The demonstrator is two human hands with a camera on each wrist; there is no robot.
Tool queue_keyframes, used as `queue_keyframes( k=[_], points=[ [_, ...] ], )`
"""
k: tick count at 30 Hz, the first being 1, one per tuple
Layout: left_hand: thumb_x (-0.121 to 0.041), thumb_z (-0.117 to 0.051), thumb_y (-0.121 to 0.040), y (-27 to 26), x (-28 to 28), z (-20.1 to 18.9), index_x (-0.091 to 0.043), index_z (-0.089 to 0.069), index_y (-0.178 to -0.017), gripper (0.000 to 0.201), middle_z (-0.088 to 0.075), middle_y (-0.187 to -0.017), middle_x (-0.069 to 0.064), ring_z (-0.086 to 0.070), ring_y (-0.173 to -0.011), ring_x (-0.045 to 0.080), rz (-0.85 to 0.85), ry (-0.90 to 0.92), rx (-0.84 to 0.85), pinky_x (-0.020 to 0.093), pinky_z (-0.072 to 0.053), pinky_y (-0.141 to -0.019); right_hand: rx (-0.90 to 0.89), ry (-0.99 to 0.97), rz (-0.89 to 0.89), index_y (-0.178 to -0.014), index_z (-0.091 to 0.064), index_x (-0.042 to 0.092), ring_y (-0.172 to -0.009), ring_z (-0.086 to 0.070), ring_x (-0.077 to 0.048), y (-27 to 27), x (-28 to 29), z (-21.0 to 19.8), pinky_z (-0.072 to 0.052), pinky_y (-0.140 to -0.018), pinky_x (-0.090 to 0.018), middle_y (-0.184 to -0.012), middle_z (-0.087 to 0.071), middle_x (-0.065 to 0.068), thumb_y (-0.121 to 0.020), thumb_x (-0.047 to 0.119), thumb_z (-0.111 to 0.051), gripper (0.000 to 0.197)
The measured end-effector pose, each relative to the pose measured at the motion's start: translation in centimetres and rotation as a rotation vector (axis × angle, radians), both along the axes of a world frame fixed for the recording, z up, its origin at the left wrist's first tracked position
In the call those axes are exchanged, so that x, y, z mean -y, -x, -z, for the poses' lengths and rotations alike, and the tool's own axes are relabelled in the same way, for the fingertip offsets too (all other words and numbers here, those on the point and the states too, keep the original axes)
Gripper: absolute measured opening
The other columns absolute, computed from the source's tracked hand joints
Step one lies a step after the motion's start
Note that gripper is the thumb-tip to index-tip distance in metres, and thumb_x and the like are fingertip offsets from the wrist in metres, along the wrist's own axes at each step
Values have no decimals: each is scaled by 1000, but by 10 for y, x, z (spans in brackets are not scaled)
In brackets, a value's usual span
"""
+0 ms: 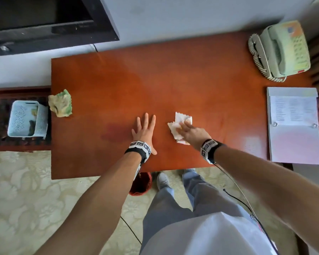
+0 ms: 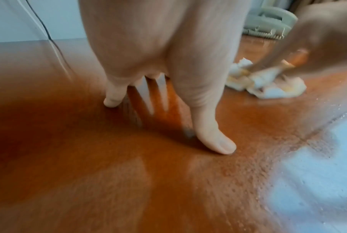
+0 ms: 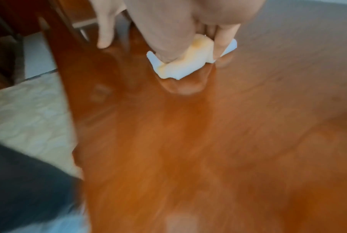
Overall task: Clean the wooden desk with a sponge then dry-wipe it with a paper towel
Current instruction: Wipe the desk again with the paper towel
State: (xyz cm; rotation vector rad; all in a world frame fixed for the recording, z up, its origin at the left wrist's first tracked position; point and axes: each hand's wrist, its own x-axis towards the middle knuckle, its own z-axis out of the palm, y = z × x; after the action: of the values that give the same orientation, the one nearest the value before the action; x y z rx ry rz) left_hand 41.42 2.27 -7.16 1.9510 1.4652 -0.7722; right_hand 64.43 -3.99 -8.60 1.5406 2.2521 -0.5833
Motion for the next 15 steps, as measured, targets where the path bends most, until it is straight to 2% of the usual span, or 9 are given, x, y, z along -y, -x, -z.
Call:
queue_keyframes(
  k=[2,5,7,8,9,10,11,12,15],
  points=[
    [-42,-101,-43,2,1,6,-35,23,-155,167,35,-161,-5,21,-151,38,7,-18,12,73,-21,-112,14,-35,95,-151,-31,22,-149,-20,-25,-12,-47,2,-57,-85,-47,-159,-22,-6,-102,46,-41,56],
    [-42,-102,-41,2,-2,10,-38,23,-154,169,36,-160,-6,21,-151,38,-4,-4,18,75,-20,-111,13,-87,153,-145,-39,23,-146,-26,-25,-29,-117,6,-57,-81,-48,-152,-31,-6,-98,51,-44,55],
    [-40,-102,-41,1,-3,11,-39,24,-154,169,36,-160,-6,22,-151,38,-9,5,13,75,-19,-112,-2,-102,145,-144,-42,21,-146,-23,-26,-38,-154,7,-54,-89,-51,-151,-33,-7,-98,50,-46,54],
    [-40,-102,-41,1,-4,12,-40,24,-153,169,37,-160,-7,23,-151,37,-14,10,13,75,-18,-112,-9,-112,121,-145,-42,21,-147,-21,-28,-41,-168,7,-47,-101,-52,-152,-33,-8,-98,49,-47,55],
    [-40,-102,-41,2,-5,13,-40,25,-153,170,37,-159,-7,23,-151,37,-20,15,12,75,-17,-112,-9,-134,87,-148,-40,20,-148,-19,-29,-44,-179,8,-34,-113,-51,-153,-32,-10,-98,47,-48,57],
    [-39,-102,-41,2,-5,13,-41,25,-153,170,38,-159,-8,24,-150,37,-23,21,14,74,-16,-113,-10,-155,53,-150,-37,18,-148,-17,-30,-45,-186,7,-21,-120,-48,-154,-32,-13,-99,45,-48,59],
    [-39,-102,-41,3,-5,14,-42,25,-153,169,38,-159,-8,25,-150,36,-26,27,19,74,-16,-113,-12,-159,29,-151,-35,16,-149,-14,-31,-45,-190,6,-14,-122,-46,-156,-29,-15,-100,44,-47,60],
    [-39,-102,-41,4,-6,14,-42,25,-152,169,38,-159,-9,25,-150,36,-31,29,21,74,-15,-113,-16,-149,17,-152,-33,13,-150,-11,-31,-45,-194,7,-16,-121,-45,-158,-25,-17,-101,42,-45,60],
    [-40,-102,-40,4,-6,13,-43,25,-152,169,37,-159,-9,25,-150,35,-31,27,26,74,-15,-114,-12,-70,43,-155,-20,9,-152,-4,-29,-43,-182,12,-30,-117,-46,-162,-11,-18,-105,40,-37,61]
  ],
)
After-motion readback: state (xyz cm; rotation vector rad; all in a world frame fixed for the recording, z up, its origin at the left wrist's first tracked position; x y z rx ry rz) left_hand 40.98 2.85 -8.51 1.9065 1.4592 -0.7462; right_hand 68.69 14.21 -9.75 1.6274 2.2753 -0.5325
